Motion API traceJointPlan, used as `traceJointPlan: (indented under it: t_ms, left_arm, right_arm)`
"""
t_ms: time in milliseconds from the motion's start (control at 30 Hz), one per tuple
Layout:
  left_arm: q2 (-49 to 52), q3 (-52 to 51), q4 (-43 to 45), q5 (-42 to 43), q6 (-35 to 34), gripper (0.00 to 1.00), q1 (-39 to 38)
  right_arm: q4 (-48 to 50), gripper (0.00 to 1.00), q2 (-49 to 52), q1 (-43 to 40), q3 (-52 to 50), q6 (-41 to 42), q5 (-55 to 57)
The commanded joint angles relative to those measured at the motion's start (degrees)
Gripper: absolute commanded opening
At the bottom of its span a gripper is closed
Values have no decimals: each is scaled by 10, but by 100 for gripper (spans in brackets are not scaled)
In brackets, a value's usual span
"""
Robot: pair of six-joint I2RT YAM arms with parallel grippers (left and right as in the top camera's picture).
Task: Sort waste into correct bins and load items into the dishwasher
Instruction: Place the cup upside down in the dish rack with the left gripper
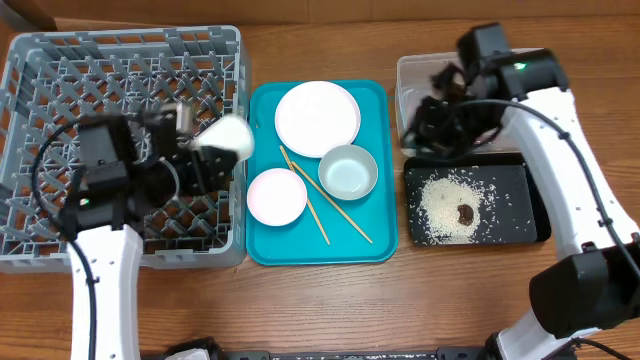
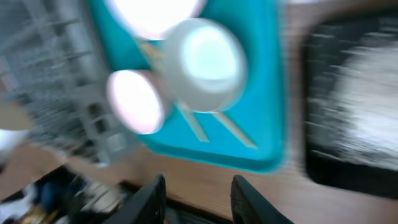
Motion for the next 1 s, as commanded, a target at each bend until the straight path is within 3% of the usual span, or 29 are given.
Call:
traceJointPlan:
  t_ms: [0, 67, 200, 733, 967]
  left_arm:
    - [-29, 20, -35, -164, -3, 35, 36]
    - [-35, 21, -61, -233, -11, 33, 60]
    - [-36, 20, -86, -328, -77, 19, 104]
    - [55, 19, -103, -322, -95, 19, 121]
    - [103, 19, -84, -290, -94, 24, 121]
  right_arm:
    - [-21, 36, -17, -34, 22, -44, 92]
    - [-37, 36, -25, -54, 22, -50, 112]
    - [-54, 36, -33, -85, 22, -61, 125]
    - [-59, 36, -34, -98, 22, -62, 125]
    - [-60, 36, -34, -98, 21, -62, 125]
